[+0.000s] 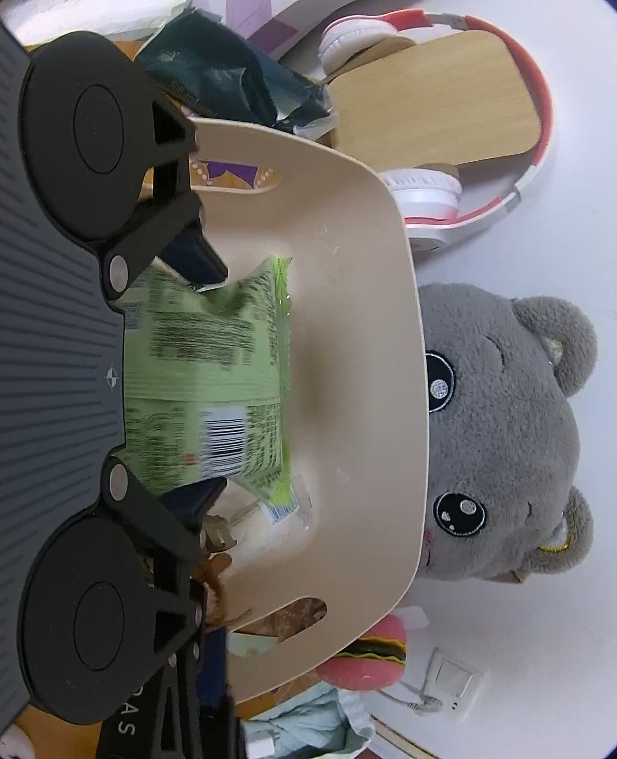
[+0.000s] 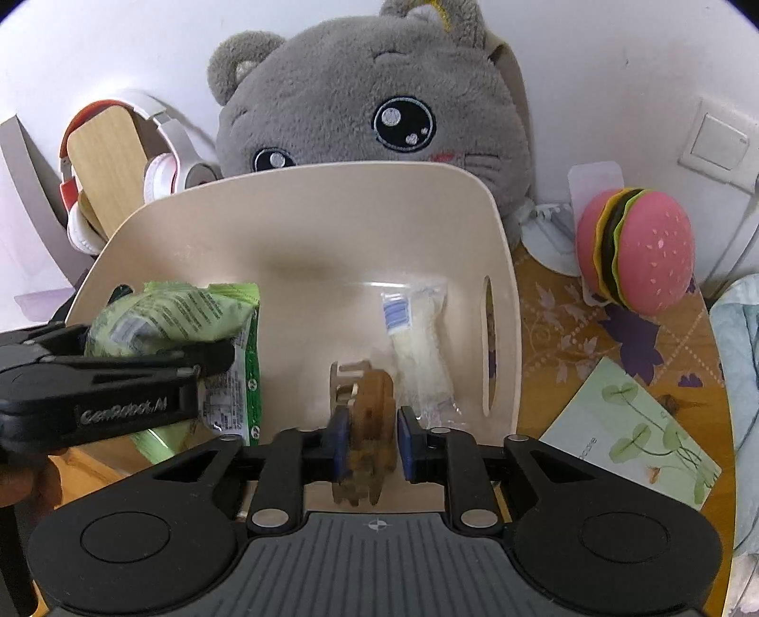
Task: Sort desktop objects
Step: 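Carry both items over the beige basket and open both tools, then reach the left tool to the cartoon tissue pack while the right tool reaches the blue-white tissue box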
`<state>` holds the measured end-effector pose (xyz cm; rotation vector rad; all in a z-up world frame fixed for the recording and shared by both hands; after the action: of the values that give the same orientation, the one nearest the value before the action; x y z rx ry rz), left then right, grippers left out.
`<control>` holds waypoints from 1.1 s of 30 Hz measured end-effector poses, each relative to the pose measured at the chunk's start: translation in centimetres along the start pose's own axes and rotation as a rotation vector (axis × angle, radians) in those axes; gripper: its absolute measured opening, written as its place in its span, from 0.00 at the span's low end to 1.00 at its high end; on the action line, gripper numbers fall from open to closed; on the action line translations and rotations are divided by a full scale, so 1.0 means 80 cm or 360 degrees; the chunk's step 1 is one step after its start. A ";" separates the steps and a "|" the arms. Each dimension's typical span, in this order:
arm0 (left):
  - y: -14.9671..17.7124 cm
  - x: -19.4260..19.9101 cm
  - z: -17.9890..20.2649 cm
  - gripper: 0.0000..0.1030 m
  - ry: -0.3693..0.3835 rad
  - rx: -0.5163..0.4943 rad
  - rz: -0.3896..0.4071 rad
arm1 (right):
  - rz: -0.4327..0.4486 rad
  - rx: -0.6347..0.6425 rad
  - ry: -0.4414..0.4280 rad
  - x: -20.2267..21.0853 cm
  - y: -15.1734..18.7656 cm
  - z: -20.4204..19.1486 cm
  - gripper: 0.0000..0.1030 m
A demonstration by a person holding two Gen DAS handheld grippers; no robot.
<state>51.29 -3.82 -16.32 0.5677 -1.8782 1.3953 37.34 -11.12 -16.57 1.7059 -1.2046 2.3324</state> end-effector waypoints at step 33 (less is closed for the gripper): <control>0.051 0.140 -0.038 0.97 0.0060 -0.0022 0.0227 | 0.0439 0.0093 -0.0095 0.107 0.033 -0.001 1.00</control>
<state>42.06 1.13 -9.91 0.4047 -1.9280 1.4724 32.65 -16.41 -11.06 1.7378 -1.4839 2.5049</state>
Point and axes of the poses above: each gripper's, at about its wrist camera, not at the fingertips, and x roughly against the way its jaws point, z to its right, y to its underside, the point moved 5 cm from there along -x, roughly the way its jaws point, and after that the axes turned 2 degrees about z, right-handed, at the moved point
